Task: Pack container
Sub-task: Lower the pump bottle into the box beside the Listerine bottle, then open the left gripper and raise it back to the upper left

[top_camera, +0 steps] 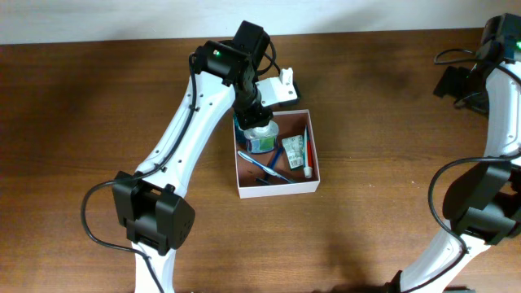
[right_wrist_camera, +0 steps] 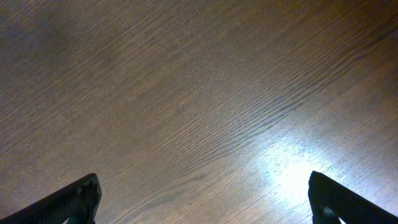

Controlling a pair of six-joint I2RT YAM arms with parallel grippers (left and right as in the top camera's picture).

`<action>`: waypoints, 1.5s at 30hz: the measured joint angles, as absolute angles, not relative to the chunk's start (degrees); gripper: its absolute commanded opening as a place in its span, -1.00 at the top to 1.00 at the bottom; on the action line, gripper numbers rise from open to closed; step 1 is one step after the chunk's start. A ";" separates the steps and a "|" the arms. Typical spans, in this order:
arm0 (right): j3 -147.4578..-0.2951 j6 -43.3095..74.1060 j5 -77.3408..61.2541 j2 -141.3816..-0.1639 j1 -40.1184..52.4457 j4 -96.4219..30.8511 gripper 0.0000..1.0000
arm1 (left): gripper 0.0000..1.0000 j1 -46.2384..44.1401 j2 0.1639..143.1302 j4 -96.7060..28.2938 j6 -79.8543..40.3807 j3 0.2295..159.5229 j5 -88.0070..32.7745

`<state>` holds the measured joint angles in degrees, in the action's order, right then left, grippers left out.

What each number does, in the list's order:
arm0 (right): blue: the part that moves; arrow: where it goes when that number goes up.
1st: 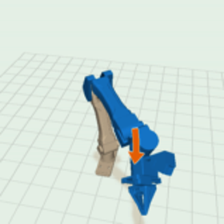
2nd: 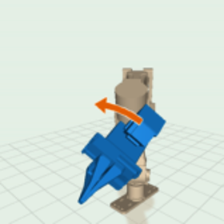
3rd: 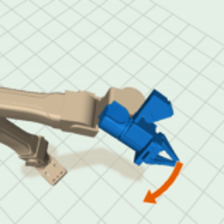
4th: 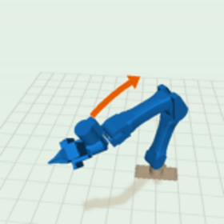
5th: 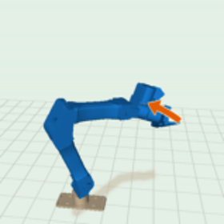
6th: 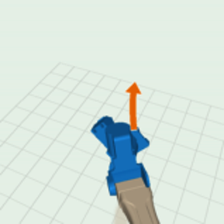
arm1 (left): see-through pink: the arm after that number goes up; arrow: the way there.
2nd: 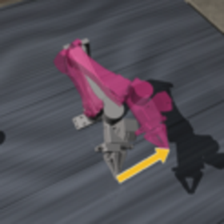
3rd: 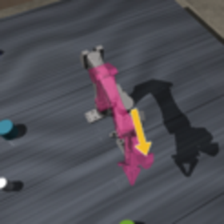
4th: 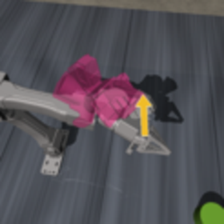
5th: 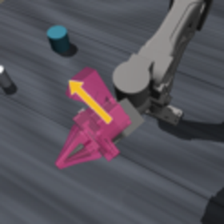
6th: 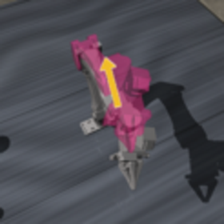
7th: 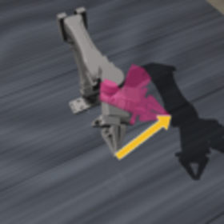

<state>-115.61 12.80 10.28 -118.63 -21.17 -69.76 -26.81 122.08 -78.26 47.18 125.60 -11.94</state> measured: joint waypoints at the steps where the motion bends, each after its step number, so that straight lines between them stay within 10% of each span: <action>1: -115.61 12.82 10.28 -118.63 -21.17 -69.76 -0.97 | 0.49 -26.81 122.08 -78.15 47.18 125.60 -11.99; 8: -115.61 12.82 10.28 -118.63 -21.17 -69.76 -0.97 | 0.49 -26.81 122.17 -77.71 47.18 125.58 -12.64; 17: -115.61 12.84 10.28 -118.63 -21.17 -69.73 -0.96 | -0.10 -26.74 122.48 -77.10 47.57 125.58 -13.06; 35: -115.61 12.84 10.28 -118.63 -21.17 -69.76 -0.97 | -0.14 -24.62 121.19 -76.12 41.56 133.73 -18.00; 44: -115.61 12.84 10.28 -118.63 -21.17 -69.76 -0.97 | -0.63 -4.67 116.75 -73.08 6.20 140.86 3.46; 45: -115.61 12.82 10.28 -118.63 -21.17 -69.76 -0.97 | -0.99 -1.78 116.77 -72.88 3.31 140.86 3.81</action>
<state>-115.61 12.82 10.28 -118.63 -21.17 -69.76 -1.78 116.77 -72.88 3.31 140.86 3.81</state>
